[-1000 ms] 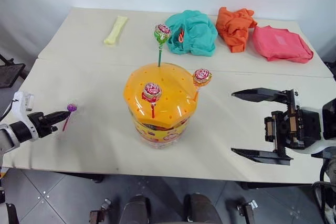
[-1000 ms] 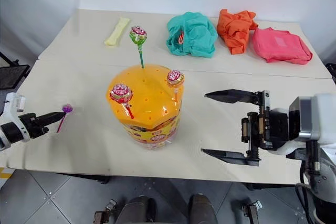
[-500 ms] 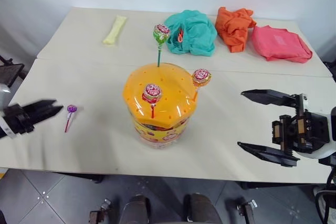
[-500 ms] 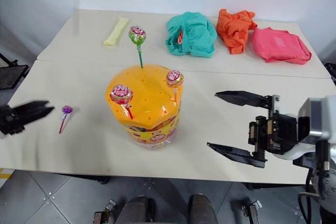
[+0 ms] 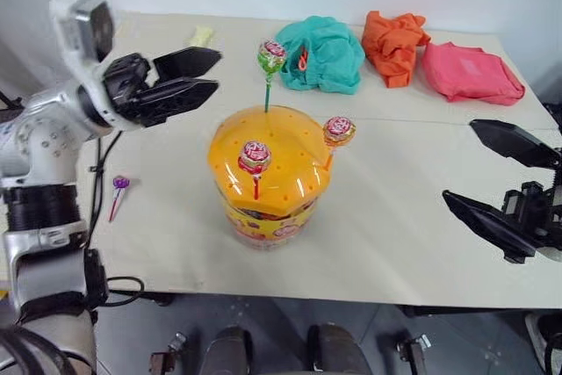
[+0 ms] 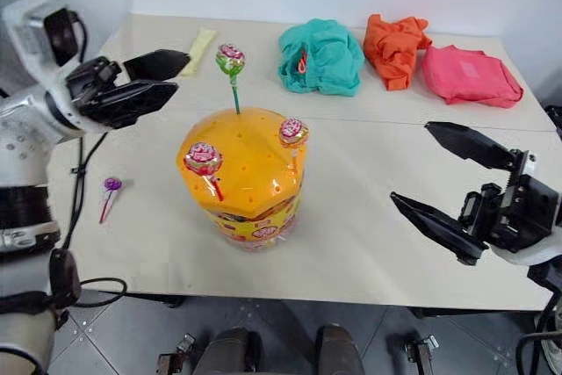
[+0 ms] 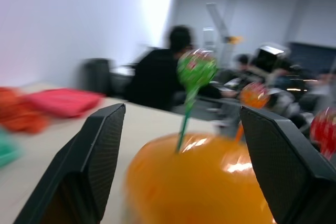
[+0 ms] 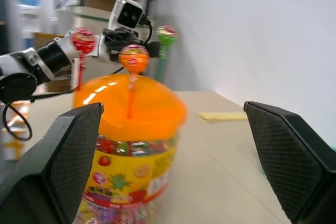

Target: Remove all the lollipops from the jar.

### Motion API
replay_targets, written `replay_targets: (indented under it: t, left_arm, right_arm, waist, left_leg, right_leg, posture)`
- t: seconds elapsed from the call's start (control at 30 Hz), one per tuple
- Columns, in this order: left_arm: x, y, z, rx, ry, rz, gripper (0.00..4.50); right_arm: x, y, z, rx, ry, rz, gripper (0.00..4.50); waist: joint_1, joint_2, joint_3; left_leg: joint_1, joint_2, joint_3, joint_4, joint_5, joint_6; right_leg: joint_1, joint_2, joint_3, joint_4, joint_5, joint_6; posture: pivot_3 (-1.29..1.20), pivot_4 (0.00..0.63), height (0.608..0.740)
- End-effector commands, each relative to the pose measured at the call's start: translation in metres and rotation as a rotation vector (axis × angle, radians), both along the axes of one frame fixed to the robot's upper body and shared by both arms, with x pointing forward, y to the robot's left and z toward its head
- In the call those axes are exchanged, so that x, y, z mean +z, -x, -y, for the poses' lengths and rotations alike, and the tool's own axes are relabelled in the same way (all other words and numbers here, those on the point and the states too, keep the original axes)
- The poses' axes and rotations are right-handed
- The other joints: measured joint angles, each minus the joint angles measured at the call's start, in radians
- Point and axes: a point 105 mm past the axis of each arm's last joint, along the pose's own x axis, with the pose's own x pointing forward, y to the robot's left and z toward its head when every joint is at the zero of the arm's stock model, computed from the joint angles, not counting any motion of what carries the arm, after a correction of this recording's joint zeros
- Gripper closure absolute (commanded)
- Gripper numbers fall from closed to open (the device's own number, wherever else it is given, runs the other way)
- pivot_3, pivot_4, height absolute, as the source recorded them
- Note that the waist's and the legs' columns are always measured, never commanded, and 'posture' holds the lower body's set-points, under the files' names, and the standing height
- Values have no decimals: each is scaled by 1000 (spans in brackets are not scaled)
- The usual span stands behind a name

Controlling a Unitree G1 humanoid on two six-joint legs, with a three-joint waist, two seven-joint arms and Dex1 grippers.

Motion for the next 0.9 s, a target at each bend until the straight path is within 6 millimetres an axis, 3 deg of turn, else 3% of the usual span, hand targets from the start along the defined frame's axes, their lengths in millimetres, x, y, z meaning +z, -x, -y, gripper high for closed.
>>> replay_targets:
  t: [0.03,0.23,0.33,0.63,0.67,0.7,0.8,0.9]
  left_arm:
    - [2,-2,11,-40,-53,16,840]
    - [-8,-9,33,-93,-121,6,840]
    - [-6,-12,39,-90,-115,-5,1423]
    - [-2,-11,46,-114,-76,-13,4098]
    - [2,-13,44,-102,-48,-17,4419]
    - [6,-15,42,-85,-21,-17,4466]
    - [26,-22,20,-25,140,-28,4466]
    - [29,-35,-10,104,219,-71,4466]
  right_arm:
    - [8,11,-4,-20,-7,56,0]
    - [7,13,-8,-44,-28,61,0]
    - [6,14,-9,-49,-38,60,0]
    - [6,14,-10,-55,-52,59,0]
    - [6,13,-10,-49,-54,57,0]
    - [6,13,-11,-45,-57,57,0]
    - [6,11,-13,-19,-64,55,0]
    - [7,8,-15,6,-68,57,0]
  waist:
    - [-6,1,0]
    - [2,1,0]
    - [5,1,0]
    - [4,1,0]
    - [4,1,0]
    - [4,1,0]
    - [2,1,0]
    - [-4,1,0]
  left_leg:
    - [0,0,0,0,0,0]
    - [0,0,0,2,0,0]
    - [0,0,0,2,0,0]
    - [0,0,-1,2,0,0]
    - [0,0,-1,2,0,0]
    - [0,0,-1,2,0,0]
    - [0,0,-1,2,0,0]
    - [0,0,-1,2,0,0]
  right_leg:
    - [0,0,0,0,0,0]
    - [1,0,1,-1,0,0]
    - [1,0,1,-1,0,0]
    - [1,0,1,-1,0,0]
    - [1,0,1,-1,0,0]
    - [1,0,1,-1,0,0]
    - [1,0,1,-1,0,0]
    - [1,0,1,0,0,0]
  posture:
    - [0,150,740]
    - [0,150,740]
    - [0,150,740]
    - [0,150,740]
    - [0,150,740]
    - [0,150,740]
    - [0,150,740]
    - [0,150,740]
